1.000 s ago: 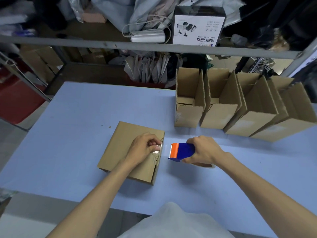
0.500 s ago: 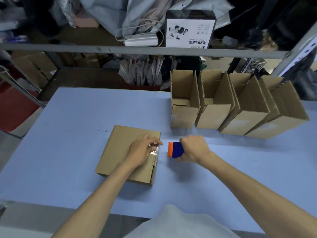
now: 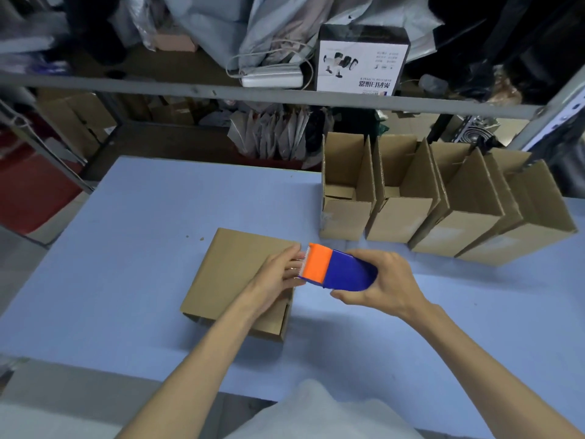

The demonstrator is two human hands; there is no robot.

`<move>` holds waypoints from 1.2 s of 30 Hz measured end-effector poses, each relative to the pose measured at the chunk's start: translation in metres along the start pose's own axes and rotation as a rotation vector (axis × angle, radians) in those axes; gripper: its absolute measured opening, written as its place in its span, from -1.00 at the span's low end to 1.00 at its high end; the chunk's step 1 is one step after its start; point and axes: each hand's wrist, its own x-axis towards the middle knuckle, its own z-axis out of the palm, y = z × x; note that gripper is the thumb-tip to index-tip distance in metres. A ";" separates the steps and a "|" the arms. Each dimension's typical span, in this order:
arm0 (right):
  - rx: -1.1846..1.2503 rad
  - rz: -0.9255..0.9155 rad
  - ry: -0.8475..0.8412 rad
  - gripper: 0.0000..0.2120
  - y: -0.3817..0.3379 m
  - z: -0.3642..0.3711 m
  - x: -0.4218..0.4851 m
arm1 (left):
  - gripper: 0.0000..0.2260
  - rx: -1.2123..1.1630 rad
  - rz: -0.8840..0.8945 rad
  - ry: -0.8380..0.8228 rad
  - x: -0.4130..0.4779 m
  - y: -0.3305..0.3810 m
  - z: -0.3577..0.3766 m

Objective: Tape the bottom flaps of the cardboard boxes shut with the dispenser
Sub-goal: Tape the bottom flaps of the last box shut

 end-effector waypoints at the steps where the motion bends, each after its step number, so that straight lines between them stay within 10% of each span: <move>1: 0.016 -0.008 -0.011 -0.34 -0.003 -0.001 0.000 | -0.71 -0.084 -0.010 -0.025 -0.005 0.002 0.001; 19: -0.029 -0.047 -0.090 -0.33 -0.006 -0.002 0.011 | -0.96 0.332 0.140 0.246 -0.016 0.020 -0.008; 28: -0.095 0.011 -0.177 -0.45 0.006 -0.002 0.009 | -0.78 0.557 0.157 0.510 0.002 0.016 -0.032; 36: -0.185 0.090 -0.232 -0.58 0.018 -0.003 -0.005 | -0.83 0.465 0.080 0.399 0.001 0.001 -0.047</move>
